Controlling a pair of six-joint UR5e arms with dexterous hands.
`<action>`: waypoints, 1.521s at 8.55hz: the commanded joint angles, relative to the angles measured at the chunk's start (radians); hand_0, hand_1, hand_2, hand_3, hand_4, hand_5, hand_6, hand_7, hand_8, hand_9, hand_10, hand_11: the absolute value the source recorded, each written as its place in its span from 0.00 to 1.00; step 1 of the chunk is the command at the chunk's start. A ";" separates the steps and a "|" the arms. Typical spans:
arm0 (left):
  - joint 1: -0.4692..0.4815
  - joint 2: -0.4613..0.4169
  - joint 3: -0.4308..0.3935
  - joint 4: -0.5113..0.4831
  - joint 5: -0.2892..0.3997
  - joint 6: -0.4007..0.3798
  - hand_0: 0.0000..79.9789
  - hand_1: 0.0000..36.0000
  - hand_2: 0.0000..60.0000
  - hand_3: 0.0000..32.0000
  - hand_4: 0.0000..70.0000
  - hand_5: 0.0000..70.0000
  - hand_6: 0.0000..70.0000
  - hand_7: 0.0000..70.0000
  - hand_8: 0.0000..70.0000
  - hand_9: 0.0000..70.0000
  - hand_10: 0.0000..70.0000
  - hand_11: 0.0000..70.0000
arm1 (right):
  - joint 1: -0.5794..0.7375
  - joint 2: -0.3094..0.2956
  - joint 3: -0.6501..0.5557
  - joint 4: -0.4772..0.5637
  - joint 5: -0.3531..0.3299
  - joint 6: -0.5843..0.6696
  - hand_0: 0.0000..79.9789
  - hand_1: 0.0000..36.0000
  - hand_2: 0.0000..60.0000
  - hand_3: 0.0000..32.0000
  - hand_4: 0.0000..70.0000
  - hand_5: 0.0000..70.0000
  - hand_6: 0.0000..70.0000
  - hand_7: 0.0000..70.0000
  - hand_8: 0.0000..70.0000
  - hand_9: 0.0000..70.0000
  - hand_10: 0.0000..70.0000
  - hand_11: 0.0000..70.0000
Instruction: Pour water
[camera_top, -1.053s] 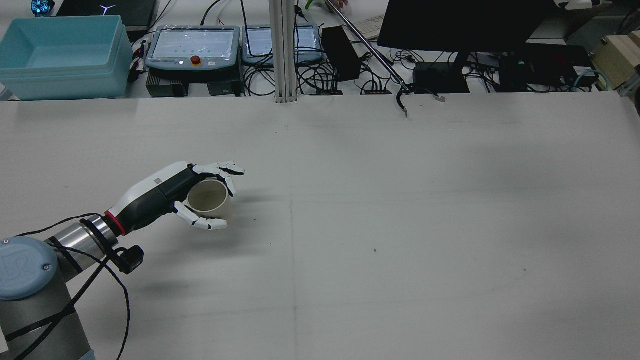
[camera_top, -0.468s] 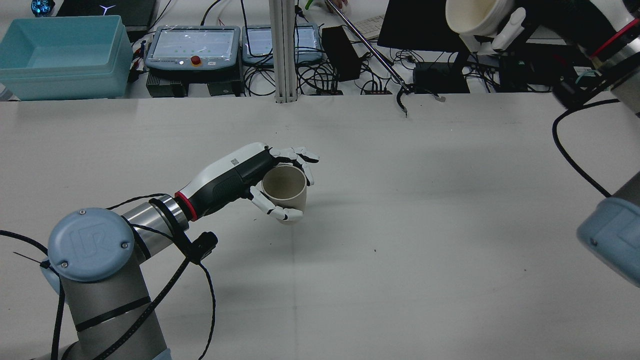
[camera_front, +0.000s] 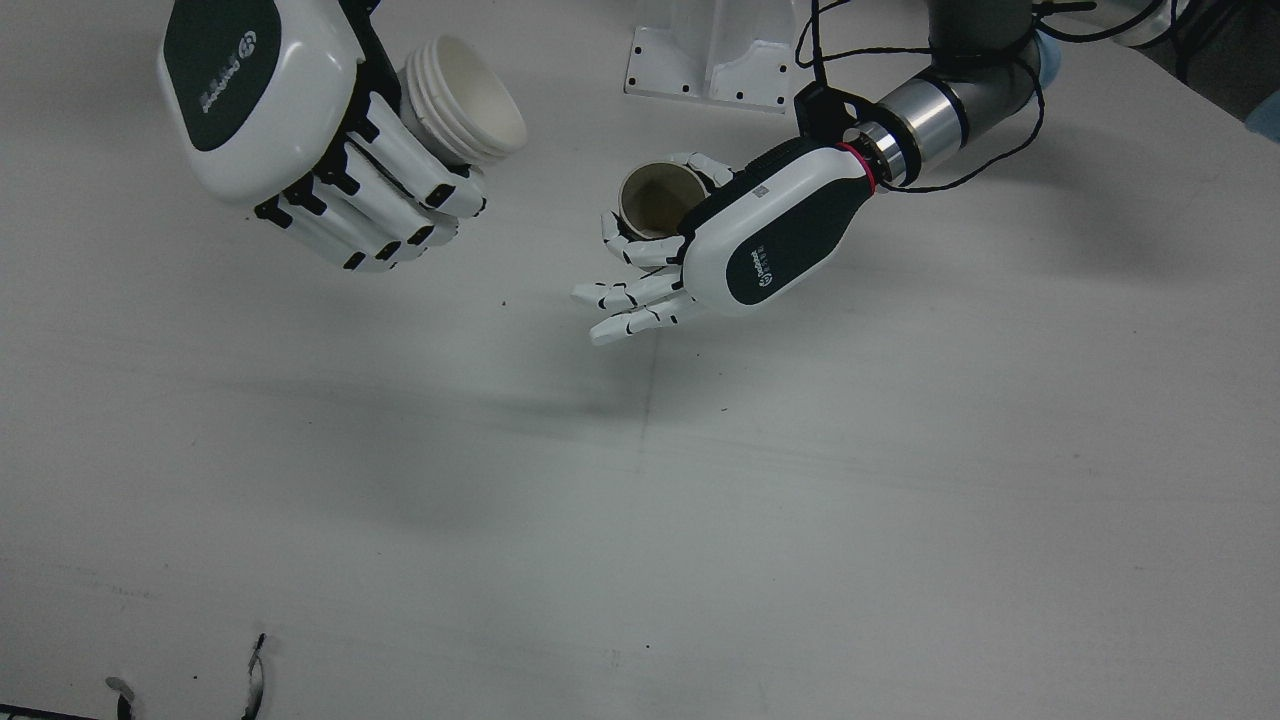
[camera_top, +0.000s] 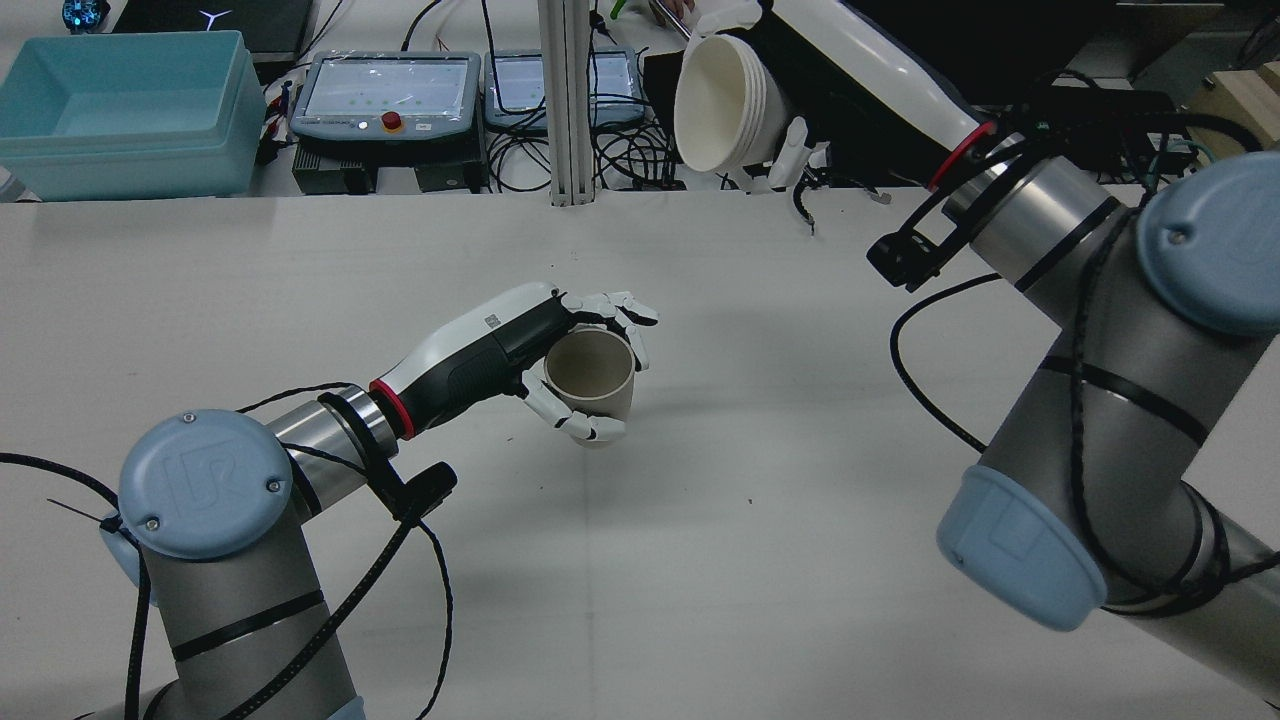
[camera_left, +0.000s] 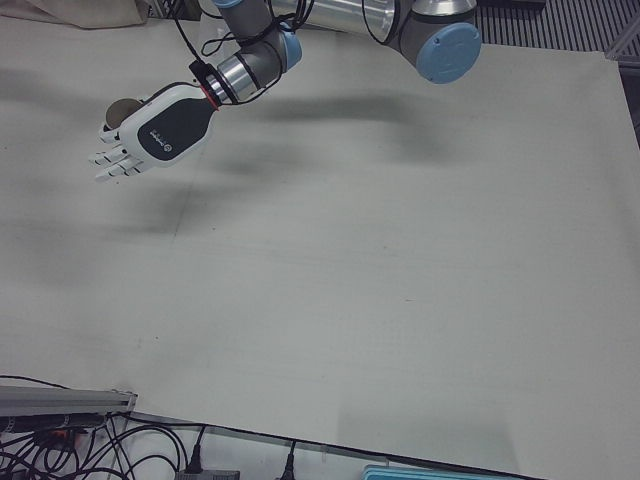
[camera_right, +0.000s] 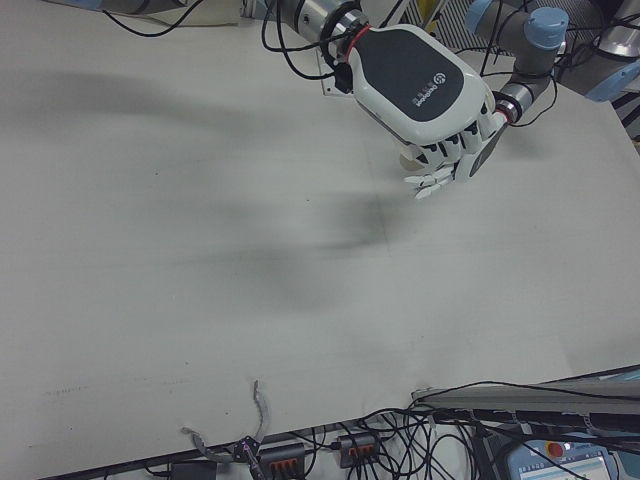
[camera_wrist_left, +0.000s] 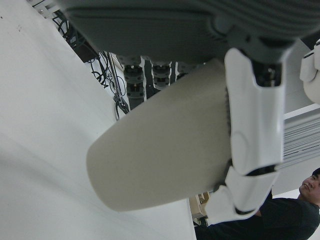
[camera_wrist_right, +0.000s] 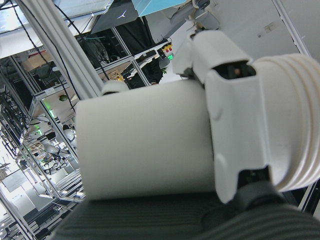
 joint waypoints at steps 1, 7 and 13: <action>-0.024 -0.003 0.003 -0.001 -0.002 0.000 0.72 1.00 1.00 0.00 1.00 1.00 0.27 0.31 0.11 0.16 0.22 0.35 | -0.151 0.002 -0.004 -0.038 0.035 -0.056 1.00 1.00 1.00 0.00 1.00 1.00 1.00 1.00 1.00 1.00 1.00 1.00; -0.050 0.020 -0.011 -0.044 0.000 -0.009 0.71 1.00 1.00 0.00 1.00 1.00 0.26 0.31 0.11 0.17 0.23 0.35 | -0.121 -0.114 0.091 -0.029 0.119 0.042 1.00 1.00 1.00 0.00 1.00 1.00 1.00 1.00 1.00 1.00 1.00 1.00; -0.250 0.548 -0.074 -0.421 0.077 -0.130 0.72 0.96 1.00 0.00 1.00 1.00 0.27 0.32 0.13 0.19 0.25 0.37 | 0.364 -0.491 0.119 0.122 0.096 0.712 1.00 1.00 1.00 0.00 0.70 1.00 1.00 1.00 1.00 1.00 1.00 1.00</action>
